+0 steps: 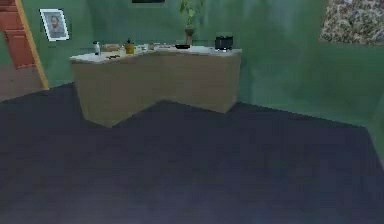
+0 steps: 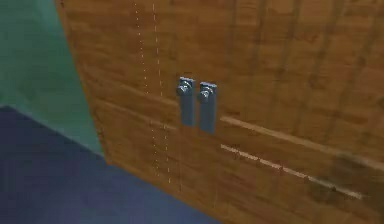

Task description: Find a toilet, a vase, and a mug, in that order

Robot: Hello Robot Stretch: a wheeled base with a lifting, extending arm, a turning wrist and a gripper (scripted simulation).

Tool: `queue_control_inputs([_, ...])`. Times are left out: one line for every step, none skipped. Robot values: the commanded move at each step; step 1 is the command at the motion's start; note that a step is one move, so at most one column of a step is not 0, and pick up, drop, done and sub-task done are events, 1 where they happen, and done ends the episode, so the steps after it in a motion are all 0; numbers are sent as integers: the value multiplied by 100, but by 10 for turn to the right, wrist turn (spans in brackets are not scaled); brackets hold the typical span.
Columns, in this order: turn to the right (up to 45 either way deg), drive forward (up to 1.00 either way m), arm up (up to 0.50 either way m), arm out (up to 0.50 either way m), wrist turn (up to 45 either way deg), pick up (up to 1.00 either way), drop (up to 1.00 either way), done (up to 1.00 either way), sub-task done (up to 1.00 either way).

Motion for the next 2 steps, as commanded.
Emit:
queue_control_inputs([-420, 0, 0, 0, 0, 0, 0, 0, 0])
queue_control_inputs([0, 100, 0, 0, 0, 0, 0, 0, 0])
